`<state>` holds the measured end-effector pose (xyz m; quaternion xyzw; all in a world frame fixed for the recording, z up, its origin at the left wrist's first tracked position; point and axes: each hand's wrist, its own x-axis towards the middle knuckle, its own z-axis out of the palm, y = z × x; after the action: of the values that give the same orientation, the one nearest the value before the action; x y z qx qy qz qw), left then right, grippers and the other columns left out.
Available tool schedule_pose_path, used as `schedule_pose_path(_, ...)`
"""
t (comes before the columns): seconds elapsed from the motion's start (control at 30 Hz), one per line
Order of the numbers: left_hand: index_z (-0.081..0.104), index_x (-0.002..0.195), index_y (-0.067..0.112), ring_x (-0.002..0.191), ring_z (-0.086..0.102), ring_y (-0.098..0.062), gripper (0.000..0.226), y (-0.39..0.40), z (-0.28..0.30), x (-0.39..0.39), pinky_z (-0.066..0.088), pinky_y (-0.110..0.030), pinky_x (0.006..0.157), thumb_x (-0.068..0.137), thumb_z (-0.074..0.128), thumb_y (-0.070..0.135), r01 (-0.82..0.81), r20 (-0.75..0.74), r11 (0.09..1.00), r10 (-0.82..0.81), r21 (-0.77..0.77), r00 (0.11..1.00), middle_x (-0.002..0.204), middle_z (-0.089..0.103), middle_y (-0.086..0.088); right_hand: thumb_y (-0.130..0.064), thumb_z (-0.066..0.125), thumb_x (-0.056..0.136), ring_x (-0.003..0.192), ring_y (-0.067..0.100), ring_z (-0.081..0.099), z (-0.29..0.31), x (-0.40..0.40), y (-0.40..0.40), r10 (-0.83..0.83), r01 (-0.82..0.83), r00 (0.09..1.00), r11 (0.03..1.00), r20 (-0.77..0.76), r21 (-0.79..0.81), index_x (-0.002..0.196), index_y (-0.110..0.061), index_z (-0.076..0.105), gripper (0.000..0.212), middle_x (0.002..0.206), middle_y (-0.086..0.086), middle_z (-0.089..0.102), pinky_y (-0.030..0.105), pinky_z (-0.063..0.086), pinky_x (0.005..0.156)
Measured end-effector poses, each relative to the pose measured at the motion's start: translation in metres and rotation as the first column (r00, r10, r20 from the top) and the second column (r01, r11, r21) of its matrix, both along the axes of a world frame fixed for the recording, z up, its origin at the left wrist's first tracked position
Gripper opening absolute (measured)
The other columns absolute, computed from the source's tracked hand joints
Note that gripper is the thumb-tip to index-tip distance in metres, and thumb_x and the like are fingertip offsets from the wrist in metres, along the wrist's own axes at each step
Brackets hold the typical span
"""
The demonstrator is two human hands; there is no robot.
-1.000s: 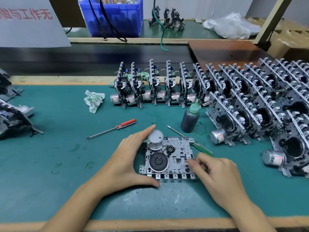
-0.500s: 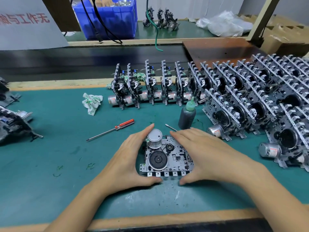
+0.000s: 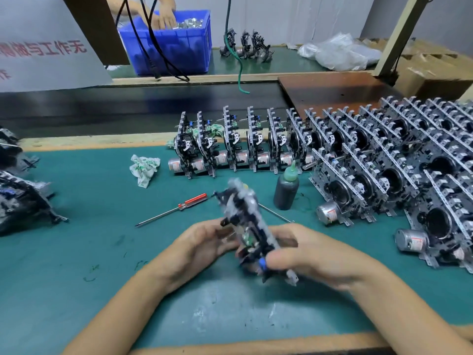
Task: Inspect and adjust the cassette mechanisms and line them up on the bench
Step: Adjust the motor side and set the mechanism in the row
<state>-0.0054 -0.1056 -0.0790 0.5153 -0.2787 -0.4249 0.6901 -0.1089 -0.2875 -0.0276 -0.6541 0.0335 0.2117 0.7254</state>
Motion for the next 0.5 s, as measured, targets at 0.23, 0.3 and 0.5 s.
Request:
schedule_pose_path(0.23,0.060,0.127,0.010,0.110,0.058,-0.028,0.100,-0.012,0.006,-0.004,0.043,-0.045,0.097,0.050,0.078,0.072,0.030,-0.603,0.992,-0.096,-0.119,0.792,0.139,0.041,-0.031,-0.034,0.087,0.059,0.101,0.017,0.063,-0.023,0.007,0.026,0.075,-0.029,0.993,0.895,-0.087,0.445,0.103,-0.012,0.067,0.053,0.107,0.004,0.069,0.029,0.048,0.094)
schedule_pose_path(0.3,0.059,0.128,0.004,0.118,0.057,-0.035,0.095,-0.006,0.012,-0.002,0.041,-0.048,0.102,0.055,0.084,0.060,0.019,-0.620,0.986,-0.120,-0.167,0.776,0.131,0.055,-0.023,-0.024,0.084,0.065,0.086,0.005,0.066,-0.022,0.006,0.016,-0.019,0.019,1.000,1.000,0.018,0.023,0.084,-0.019,0.076,0.021,0.092,-0.005,0.074,0.019,0.050,0.080)
schedule_pose_path(0.5,0.042,0.135,-0.010,0.130,0.042,-0.043,0.066,-0.009,0.012,-0.006,0.021,-0.049,0.113,0.093,0.056,0.038,-0.004,-0.557,0.958,-0.164,-0.288,0.814,0.138,0.043,-0.033,-0.061,0.060,0.072,0.060,0.004,0.056,-0.019,-0.011,-0.017,-0.228,0.620,0.777,0.437,0.587,-0.652,0.065,-0.024,0.066,0.038,0.063,-0.010,0.063,0.023,0.043,0.061)
